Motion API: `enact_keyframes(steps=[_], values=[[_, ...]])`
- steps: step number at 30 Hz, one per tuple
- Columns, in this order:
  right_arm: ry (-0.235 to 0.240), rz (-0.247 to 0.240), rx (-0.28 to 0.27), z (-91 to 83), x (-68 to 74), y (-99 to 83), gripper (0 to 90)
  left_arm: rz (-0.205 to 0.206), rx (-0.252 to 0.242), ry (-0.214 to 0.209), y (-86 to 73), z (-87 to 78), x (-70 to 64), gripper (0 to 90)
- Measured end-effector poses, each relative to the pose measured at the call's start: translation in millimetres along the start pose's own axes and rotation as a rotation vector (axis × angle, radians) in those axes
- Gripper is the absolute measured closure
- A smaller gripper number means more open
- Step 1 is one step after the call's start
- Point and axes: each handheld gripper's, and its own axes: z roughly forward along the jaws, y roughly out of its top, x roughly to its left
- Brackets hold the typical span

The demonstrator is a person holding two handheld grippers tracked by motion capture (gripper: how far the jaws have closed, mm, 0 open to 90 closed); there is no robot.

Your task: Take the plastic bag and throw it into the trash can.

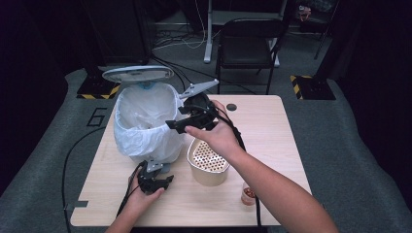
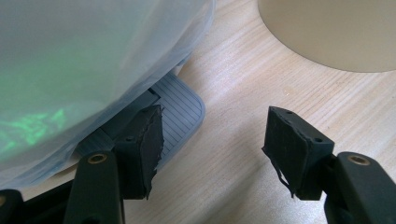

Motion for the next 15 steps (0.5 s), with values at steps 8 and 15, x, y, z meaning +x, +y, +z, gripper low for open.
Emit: enact_keyframes(steps=[8,15], values=[[-0.018,0.028,0.001,-19.4,-8.9,-18.3,37.0,-0.013,-0.001,0.002,-0.2,0.2,-1.1,37.4],[-0.060,0.045,0.000,-34.4,-21.6,-32.9,37.4,-0.009,-0.003,0.003,-0.2,0.4,-1.2,37.3]])
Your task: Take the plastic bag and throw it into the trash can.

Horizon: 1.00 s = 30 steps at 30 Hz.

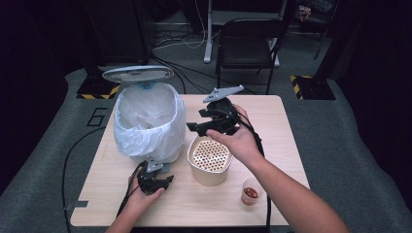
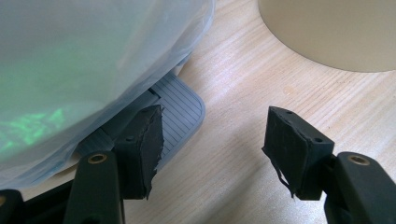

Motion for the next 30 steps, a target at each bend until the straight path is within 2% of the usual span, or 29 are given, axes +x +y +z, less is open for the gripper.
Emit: enact_keyframes(steps=[8,13,17,18,22,30], values=[[-0.042,0.031,0.004,-10.2,-21.8,-17.2,40.9,0.000,-0.003,0.002,-0.2,0.3,-0.6,37.3],[-0.066,0.018,0.009,-11.2,-31.3,-26.7,43.9,0.001,0.001,0.003,-0.1,0.0,-0.9,37.3],[-0.090,0.016,0.024,-10.0,-40.5,-37.6,46.9,0.006,-0.007,0.004,-0.2,0.5,-0.9,37.3],[-0.099,0.007,0.024,-8.2,-46.2,-43.5,48.8,0.023,-0.005,0.006,0.1,0.3,0.2,37.3],[-0.120,0.033,0.042,-4.8,-57.1,-56.4,51.7,0.035,0.004,0.006,0.3,-0.3,0.7,37.3],[-0.146,0.051,0.071,4.6,-73.6,-80.6,54.1,0.037,0.005,0.006,0.3,-0.4,0.7,37.3]])
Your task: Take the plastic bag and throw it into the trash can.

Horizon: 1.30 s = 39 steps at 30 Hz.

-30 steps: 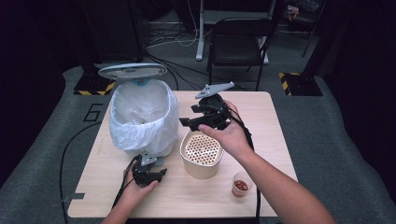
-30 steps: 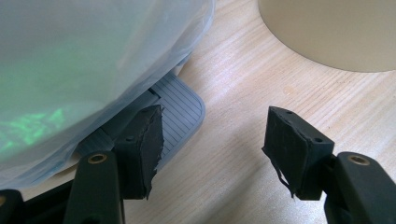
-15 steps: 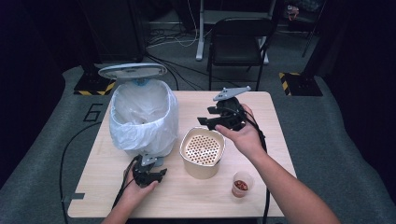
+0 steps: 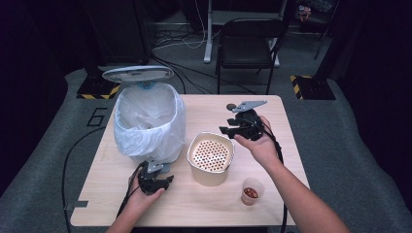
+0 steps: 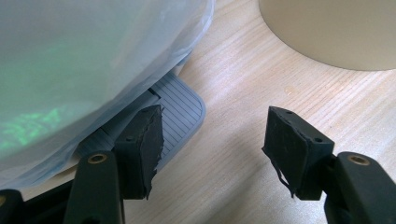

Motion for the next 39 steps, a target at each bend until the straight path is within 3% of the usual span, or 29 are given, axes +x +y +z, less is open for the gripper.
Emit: enact_keyframes(steps=[11,18,22,32,39], values=[[-0.017,0.033,0.044,19.3,-16.8,-32.2,54.7,-0.001,0.000,0.000,-0.1,0.0,-0.2,37.3],[0.000,0.035,0.053,24.5,-21.0,-39.8,63.5,0.001,-0.001,0.001,-0.1,0.1,-0.2,37.3],[0.039,0.037,0.055,27.8,-22.8,-44.0,73.6,-0.020,-0.003,-0.001,-0.5,0.4,-1.7,37.3],[0.082,0.027,0.096,36.0,-19.2,-47.8,81.3,-0.019,-0.003,-0.001,-0.6,0.3,-1.5,37.3],[0.082,0.000,0.092,37.1,-19.4,-47.7,81.4,0.001,0.005,-0.003,0.1,-0.5,0.3,37.3]])
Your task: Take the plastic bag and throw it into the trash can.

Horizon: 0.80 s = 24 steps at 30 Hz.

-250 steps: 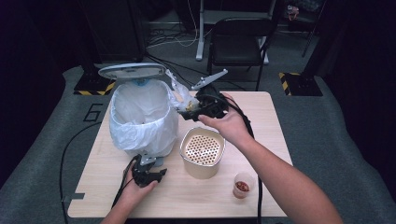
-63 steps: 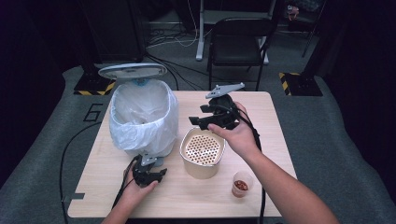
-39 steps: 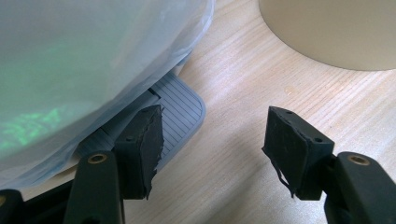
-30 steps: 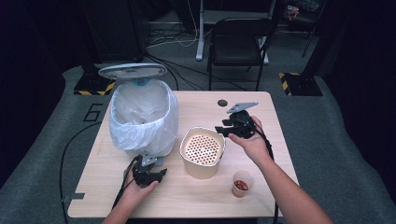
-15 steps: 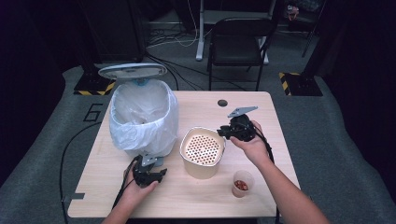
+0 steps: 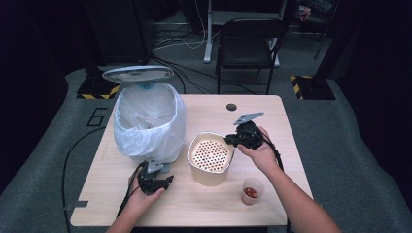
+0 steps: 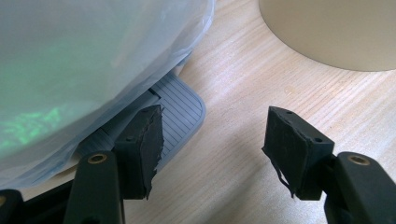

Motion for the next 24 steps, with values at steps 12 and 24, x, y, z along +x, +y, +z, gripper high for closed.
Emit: enact_keyframes(steps=[12,24], values=[[0.037,-0.017,0.012,-5.5,-1.9,-3.7,81.6,-0.025,-0.013,0.005,-0.7,1.0,-1.8,37.3],[0.060,-0.033,0.027,-16.4,5.0,-12.8,79.8,-0.020,-0.003,-0.001,-0.4,0.3,-1.4,37.3]])
